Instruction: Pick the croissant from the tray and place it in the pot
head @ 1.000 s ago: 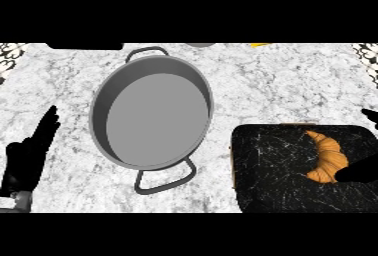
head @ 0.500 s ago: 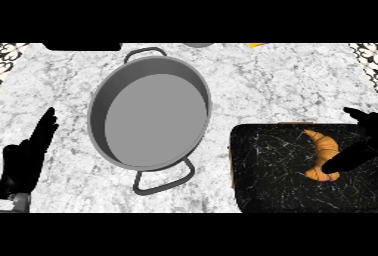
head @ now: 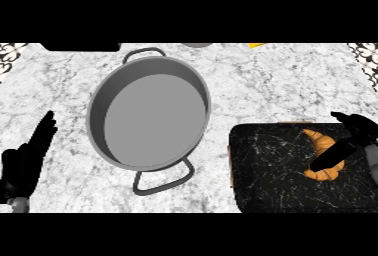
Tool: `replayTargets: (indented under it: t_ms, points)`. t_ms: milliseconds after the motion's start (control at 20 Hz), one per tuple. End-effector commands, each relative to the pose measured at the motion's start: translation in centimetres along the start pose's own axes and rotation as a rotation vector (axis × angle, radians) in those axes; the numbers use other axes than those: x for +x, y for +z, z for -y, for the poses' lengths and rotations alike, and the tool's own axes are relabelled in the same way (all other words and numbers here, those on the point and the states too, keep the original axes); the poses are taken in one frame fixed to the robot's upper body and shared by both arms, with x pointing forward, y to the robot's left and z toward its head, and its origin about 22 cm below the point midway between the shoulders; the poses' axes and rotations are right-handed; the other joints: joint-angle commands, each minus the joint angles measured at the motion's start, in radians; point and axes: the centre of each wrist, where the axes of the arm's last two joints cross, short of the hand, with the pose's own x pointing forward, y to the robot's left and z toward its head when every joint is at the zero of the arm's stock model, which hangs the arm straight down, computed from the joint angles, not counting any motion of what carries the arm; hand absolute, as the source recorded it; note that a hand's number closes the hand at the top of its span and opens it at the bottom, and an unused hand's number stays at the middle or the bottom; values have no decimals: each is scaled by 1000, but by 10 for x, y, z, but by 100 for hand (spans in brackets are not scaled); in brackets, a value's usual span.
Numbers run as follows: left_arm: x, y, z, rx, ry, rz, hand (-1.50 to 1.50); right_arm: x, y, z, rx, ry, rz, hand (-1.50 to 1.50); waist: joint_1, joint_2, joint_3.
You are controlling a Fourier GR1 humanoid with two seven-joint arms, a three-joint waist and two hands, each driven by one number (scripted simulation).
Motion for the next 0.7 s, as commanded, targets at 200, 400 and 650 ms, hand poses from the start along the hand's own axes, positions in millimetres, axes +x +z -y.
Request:
replayTargets:
  t_ms: [200,400,650]
  points:
    - [13,-14,-4,6,3,-10,0,1,-8,-20,15,34,-102,-150,-9,0,0]
    - [-19,-1,-6,14,-2,-2,0,-4,-17,-12,22,57,-124,-150,-7,0,0]
    - [14,-6,11,1,4,0,0,-11,-31,-36,76,90,-101,150,-7,-1,1]
